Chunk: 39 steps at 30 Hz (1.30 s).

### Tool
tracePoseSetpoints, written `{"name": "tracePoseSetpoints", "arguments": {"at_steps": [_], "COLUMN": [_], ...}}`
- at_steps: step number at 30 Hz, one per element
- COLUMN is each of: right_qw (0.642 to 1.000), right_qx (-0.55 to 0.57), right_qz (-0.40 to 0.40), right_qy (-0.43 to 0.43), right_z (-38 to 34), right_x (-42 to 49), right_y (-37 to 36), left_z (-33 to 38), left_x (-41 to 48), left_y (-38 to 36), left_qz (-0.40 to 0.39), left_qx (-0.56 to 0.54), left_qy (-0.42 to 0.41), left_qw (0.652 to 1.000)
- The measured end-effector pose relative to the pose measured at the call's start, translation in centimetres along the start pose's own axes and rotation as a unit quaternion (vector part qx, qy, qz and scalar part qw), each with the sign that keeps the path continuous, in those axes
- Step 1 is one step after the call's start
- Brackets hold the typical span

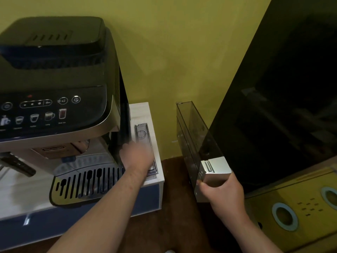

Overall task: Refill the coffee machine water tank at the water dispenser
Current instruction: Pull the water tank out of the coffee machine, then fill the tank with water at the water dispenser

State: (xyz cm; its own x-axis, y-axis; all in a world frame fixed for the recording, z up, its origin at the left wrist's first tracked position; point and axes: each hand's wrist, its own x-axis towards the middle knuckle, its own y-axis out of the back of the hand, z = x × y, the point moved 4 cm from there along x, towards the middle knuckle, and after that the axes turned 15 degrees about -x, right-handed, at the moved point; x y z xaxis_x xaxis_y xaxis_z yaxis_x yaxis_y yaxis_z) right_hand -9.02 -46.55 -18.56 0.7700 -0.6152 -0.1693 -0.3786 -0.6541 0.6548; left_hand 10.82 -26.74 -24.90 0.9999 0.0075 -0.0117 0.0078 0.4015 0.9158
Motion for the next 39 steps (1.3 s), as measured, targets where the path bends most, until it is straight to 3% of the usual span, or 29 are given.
{"name": "tracePoseSetpoints", "arguments": {"at_steps": [7, 10, 13, 15, 22, 26, 31, 36, 39], "right_qw": [1.000, 1.000, 1.000, 1.000, 1.000, 0.999, 0.995, 0.991, 0.987], "right_qx": [0.014, 0.010, 0.009, 0.006, 0.007, 0.012, 0.000, 0.012, 0.035], "right_qz": [-0.004, -0.006, -0.008, -0.007, -0.016, -0.045, -0.079, -0.110, -0.130], "right_qy": [-0.003, 0.000, -0.003, -0.001, 0.009, 0.014, 0.058, 0.081, 0.088], "right_z": [-0.3, -0.5, -0.8, -0.9, -1.0, -0.6, 0.1, 1.7, 2.6], "right_x": [-0.3, -0.6, -1.4, -2.2, -7.0, -10.6, -15.2, -19.9, -22.1], "right_y": [0.2, 0.8, 1.8, 2.7, 8.2, 11.9, 15.9, 18.8, 20.1], "left_z": [0.1, 1.4, 4.0, 5.9, 8.3, 7.5, 5.7, 4.7, 4.5], "left_x": [-0.4, -0.8, -1.1, -1.7, -5.8, -7.6, -10.6, -16.4, -19.6], "left_y": [0.7, 1.9, 3.5, 4.6, 7.5, 9.6, 11.9, 14.0, 15.0], "left_qz": [0.014, 0.007, -0.033, -0.071, -0.100, -0.105, -0.126, -0.183, -0.211], "left_qx": [-0.030, -0.152, -0.350, -0.417, -0.535, -0.561, -0.576, -0.673, -0.676], "left_qy": [-0.028, -0.054, -0.051, -0.031, 0.047, 0.064, 0.061, 0.016, -0.011], "left_qw": [0.999, 0.987, 0.935, 0.905, 0.837, 0.819, 0.806, 0.716, 0.706]}}
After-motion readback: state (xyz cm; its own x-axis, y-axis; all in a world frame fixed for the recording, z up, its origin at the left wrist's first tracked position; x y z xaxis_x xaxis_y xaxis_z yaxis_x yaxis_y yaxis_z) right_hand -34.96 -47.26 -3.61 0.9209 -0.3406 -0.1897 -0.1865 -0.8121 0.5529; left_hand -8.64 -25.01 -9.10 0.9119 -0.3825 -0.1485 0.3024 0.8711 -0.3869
